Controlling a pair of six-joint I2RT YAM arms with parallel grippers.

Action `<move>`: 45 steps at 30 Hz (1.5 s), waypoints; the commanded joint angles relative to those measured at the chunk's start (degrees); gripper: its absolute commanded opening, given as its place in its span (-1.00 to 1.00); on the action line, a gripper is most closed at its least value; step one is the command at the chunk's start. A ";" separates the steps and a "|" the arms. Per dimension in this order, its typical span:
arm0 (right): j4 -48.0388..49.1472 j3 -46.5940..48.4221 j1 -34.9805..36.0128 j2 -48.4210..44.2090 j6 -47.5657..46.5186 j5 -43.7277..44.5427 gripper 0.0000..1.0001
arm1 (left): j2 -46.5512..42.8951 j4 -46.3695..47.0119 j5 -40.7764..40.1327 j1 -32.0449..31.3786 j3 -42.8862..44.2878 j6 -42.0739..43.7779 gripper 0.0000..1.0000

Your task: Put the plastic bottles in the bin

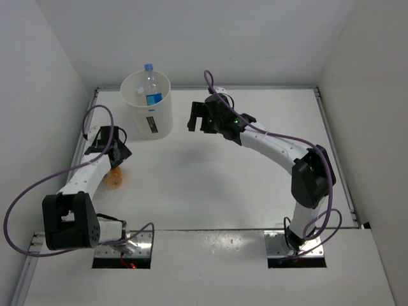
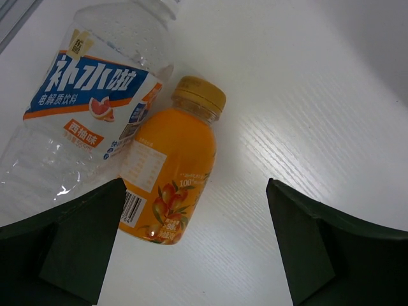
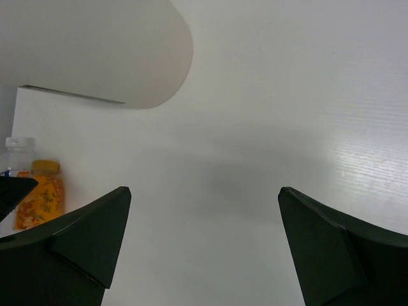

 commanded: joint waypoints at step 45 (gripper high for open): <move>-9.12 6.95 -8.61 2.65 1.44 -1.80 1.00 | 4.07 14.75 8.63 1.42 -5.52 5.06 -0.14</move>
